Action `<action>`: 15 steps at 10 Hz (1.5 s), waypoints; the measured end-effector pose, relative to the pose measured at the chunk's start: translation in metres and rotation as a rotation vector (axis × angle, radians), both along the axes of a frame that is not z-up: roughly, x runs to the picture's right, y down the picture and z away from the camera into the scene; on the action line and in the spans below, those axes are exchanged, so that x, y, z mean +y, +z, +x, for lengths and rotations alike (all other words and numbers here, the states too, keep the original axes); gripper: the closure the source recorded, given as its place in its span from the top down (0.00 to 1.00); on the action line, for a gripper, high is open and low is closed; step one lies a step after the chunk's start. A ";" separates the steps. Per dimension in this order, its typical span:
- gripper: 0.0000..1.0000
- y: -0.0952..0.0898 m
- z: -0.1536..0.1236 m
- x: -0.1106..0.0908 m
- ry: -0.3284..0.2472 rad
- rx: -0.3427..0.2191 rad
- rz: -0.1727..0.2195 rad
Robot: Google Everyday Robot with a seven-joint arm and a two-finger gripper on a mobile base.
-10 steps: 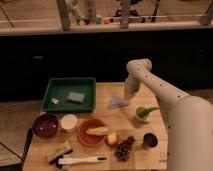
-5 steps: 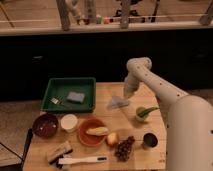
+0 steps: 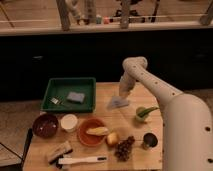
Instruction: Place towel in table surface
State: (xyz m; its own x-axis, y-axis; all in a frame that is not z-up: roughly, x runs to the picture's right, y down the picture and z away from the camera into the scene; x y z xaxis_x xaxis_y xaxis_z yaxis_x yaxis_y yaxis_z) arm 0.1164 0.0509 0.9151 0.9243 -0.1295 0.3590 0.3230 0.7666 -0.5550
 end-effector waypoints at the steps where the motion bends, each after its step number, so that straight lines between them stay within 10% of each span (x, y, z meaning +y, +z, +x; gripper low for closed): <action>1: 0.80 0.004 -0.006 0.001 -0.003 -0.009 0.002; 9: 0.79 0.040 -0.011 0.027 0.046 -0.042 0.017; 15: 0.21 0.047 -0.005 0.037 0.072 -0.033 -0.006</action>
